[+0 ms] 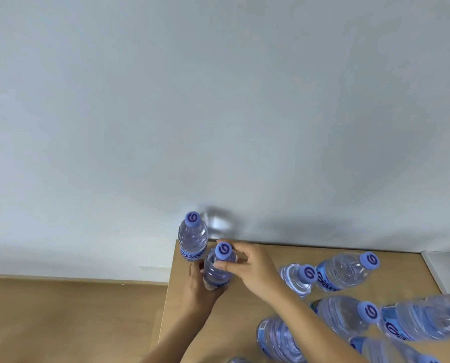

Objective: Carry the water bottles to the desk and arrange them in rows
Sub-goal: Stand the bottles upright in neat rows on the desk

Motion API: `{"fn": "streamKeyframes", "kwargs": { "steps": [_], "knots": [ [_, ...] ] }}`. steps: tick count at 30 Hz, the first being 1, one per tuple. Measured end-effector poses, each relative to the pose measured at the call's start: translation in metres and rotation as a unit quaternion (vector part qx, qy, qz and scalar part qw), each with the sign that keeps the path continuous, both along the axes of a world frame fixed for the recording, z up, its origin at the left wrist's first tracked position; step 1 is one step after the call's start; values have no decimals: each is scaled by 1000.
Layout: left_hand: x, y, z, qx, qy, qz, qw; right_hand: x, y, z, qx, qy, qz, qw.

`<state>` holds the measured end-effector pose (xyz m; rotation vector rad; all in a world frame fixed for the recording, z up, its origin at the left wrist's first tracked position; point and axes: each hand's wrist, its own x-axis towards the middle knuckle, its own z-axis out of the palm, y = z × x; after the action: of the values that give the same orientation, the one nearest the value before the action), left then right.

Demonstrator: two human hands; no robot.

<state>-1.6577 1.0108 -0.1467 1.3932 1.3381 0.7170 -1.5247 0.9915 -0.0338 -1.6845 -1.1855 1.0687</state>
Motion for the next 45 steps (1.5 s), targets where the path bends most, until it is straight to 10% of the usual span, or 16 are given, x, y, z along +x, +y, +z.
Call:
{"fn": "streamKeyframes", "kwargs": {
  "steps": [25,35,45],
  "knots": [
    [49,30,-6,-189,-8,246,951,15,40,-17,73,-32,-84,993],
    [31,24,25,-401,-95,61,909,27,26,-2,-22,-167,-55,984],
    [44,13,79,-246,-46,-134,959,65,-42,25,-43,-335,-72,939]
  ]
}}
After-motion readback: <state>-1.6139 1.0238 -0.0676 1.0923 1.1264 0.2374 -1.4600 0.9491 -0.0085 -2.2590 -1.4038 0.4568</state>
